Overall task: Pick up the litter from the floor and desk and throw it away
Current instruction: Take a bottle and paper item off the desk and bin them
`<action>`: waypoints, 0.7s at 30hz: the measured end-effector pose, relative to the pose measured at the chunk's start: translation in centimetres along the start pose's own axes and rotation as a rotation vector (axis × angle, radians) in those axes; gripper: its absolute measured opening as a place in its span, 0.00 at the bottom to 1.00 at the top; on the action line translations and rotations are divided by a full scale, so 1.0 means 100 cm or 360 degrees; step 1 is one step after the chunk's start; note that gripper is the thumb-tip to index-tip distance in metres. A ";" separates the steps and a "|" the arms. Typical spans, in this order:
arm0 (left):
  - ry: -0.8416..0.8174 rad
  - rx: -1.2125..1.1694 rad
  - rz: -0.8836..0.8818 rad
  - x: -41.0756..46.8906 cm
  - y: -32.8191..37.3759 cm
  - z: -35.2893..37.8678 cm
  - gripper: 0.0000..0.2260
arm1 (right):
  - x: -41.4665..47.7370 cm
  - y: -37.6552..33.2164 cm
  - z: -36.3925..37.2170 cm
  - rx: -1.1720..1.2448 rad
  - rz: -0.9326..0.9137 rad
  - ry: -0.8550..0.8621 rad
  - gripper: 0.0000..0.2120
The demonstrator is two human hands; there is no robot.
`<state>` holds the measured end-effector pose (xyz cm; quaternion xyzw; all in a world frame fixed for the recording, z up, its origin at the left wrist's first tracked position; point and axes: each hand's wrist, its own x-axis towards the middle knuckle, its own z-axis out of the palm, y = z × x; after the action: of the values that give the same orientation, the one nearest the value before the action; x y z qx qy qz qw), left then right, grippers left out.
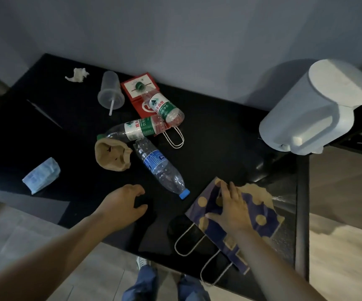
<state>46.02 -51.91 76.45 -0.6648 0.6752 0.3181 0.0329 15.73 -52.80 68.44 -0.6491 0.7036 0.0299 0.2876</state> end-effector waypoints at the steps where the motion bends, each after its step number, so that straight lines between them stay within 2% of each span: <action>1: -0.0001 -0.0004 -0.0004 0.000 -0.004 0.000 0.18 | 0.005 -0.003 -0.002 0.0021 -0.0031 -0.0023 0.53; 3: -0.0007 -0.0011 -0.0006 0.001 -0.011 0.000 0.18 | 0.010 -0.008 -0.007 0.0066 -0.0049 -0.0037 0.52; 7: -0.0004 -0.0067 0.0012 0.006 -0.014 0.000 0.17 | -0.003 -0.011 -0.010 -0.0013 -0.0009 0.0166 0.48; 10: -0.0016 -0.0075 0.0056 0.009 -0.012 0.001 0.17 | -0.022 -0.007 -0.007 -0.0102 0.0259 0.0249 0.46; 14: -0.0042 -0.0074 0.0097 0.010 -0.006 0.005 0.17 | -0.034 0.009 -0.003 0.0002 0.0619 0.0069 0.52; 17: -0.0042 -0.0083 0.0125 0.011 -0.004 0.007 0.17 | -0.032 0.017 0.000 0.0003 0.0573 -0.0130 0.55; 21: -0.0026 -0.0101 0.0109 0.015 -0.006 0.009 0.16 | -0.010 0.017 -0.007 -0.0089 0.0364 -0.0216 0.57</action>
<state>46.09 -52.70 74.77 -0.6394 0.6867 0.3457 0.0063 13.88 -51.92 68.87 -0.5690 0.7507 0.1261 0.3111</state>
